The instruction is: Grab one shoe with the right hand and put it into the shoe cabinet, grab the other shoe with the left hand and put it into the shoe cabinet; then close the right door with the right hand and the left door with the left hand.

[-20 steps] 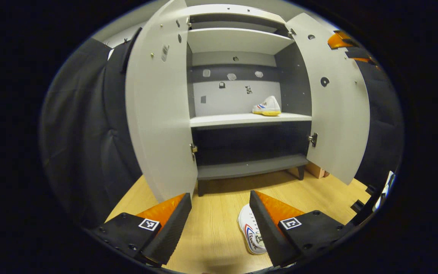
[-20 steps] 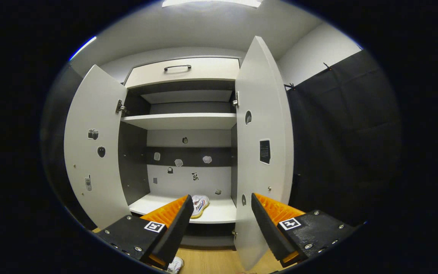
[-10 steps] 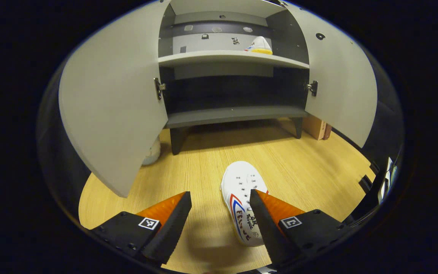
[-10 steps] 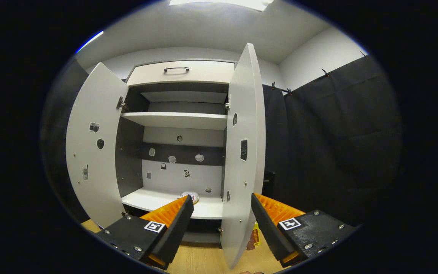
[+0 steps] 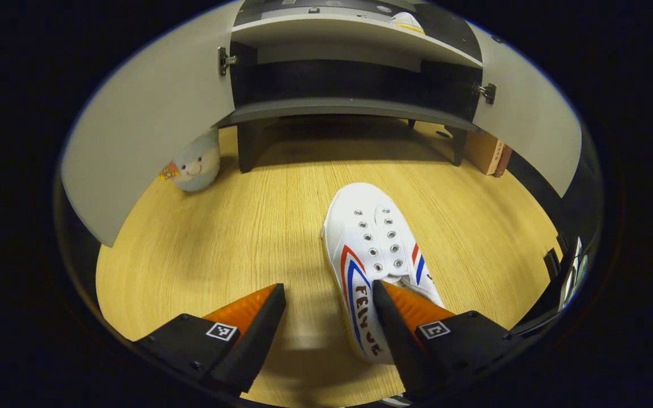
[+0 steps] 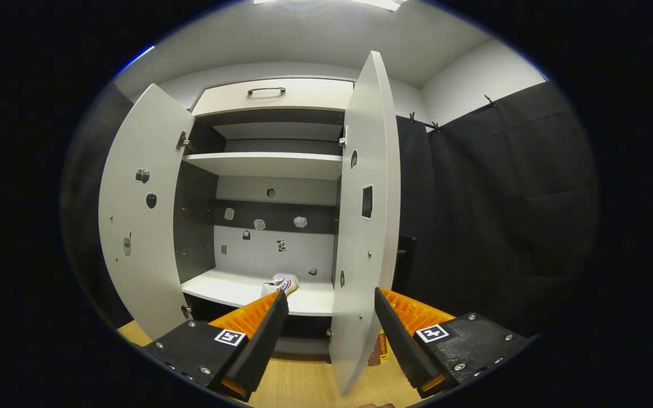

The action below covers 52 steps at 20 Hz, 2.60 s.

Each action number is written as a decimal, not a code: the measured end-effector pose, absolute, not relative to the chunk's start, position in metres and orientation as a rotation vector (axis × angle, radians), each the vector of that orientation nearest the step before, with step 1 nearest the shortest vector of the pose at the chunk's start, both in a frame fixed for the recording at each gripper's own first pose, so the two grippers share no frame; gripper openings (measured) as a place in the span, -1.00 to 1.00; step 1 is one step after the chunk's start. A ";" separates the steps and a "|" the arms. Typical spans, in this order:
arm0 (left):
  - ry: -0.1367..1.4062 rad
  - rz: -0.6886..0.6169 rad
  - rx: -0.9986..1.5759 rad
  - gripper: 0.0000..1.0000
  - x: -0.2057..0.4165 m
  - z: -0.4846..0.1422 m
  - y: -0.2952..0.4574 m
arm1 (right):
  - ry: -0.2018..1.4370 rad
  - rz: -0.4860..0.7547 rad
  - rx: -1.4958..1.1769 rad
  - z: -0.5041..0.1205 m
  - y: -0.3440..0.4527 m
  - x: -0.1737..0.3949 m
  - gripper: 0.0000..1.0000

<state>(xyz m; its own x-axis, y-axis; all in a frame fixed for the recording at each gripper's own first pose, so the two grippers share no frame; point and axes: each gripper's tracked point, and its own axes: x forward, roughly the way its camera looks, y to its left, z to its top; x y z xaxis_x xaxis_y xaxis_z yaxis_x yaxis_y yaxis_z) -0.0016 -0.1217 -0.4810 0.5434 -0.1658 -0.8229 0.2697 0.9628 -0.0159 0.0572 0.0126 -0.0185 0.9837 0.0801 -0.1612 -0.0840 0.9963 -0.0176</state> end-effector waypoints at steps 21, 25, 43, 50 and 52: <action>1.011 -0.283 0.051 -0.87 0.021 -0.357 -0.140 | 0.100 0.127 0.025 -0.001 0.038 0.064 0.87; 0.911 -0.322 0.005 -0.87 0.052 -0.257 -0.138 | 0.086 0.144 0.044 0.004 0.045 0.065 0.87; 0.565 -0.356 -0.053 -0.88 0.249 -0.059 -0.191 | 0.075 0.100 0.041 0.004 0.014 0.063 0.87; 0.578 -0.251 -0.053 -0.88 0.344 -0.056 -0.182 | 0.072 0.045 0.034 0.000 -0.011 0.064 0.87; 0.607 -0.231 -0.044 -0.88 0.366 -0.072 -0.181 | 0.077 0.039 0.031 -0.002 -0.016 0.064 0.87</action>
